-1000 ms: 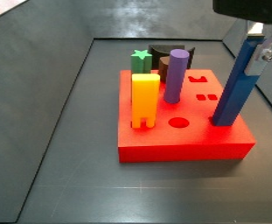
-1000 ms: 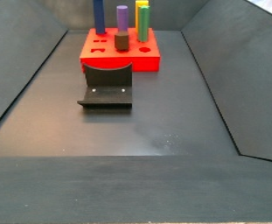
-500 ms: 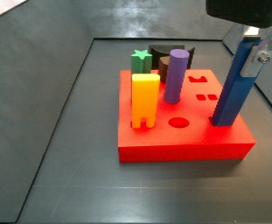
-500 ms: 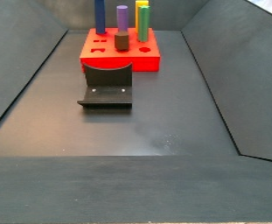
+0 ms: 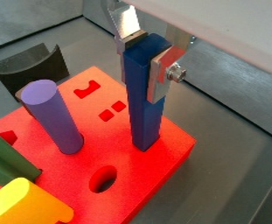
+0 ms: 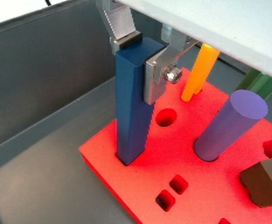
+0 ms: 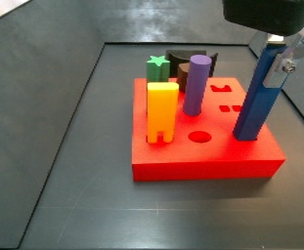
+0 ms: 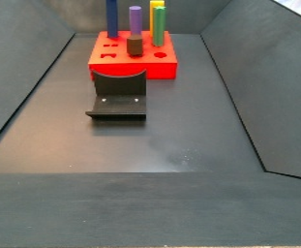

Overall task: Pick up the rectangle object. Move up. Move to above the board. Insert the rectangle object.
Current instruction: Insert the rectangle object.

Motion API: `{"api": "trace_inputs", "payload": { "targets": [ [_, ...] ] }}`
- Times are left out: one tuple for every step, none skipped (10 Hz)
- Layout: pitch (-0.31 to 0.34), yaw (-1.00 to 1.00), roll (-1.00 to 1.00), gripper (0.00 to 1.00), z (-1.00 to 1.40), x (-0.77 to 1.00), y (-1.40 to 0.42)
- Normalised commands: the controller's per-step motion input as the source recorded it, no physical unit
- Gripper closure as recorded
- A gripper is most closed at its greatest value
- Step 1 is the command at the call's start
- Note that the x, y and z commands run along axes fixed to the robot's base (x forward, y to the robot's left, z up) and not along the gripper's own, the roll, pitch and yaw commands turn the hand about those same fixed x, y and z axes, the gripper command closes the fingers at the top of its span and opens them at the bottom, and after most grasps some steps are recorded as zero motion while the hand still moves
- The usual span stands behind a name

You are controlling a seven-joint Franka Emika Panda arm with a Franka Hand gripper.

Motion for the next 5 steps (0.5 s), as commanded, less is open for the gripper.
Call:
{"api": "trace_inputs", "payload": {
  "targets": [
    [0.157,0.0,0.15,1.0,-0.09,0.14,-0.03],
    [0.197,-0.01,0.15,1.0,-0.14,0.26,-0.02],
    [0.231,-0.05,0.14,1.0,-0.2,0.36,-0.01],
    [0.206,-0.04,0.14,1.0,-0.25,0.31,0.0],
    [0.204,0.0,0.11,1.0,-0.24,0.3,0.0]
  ]
}}
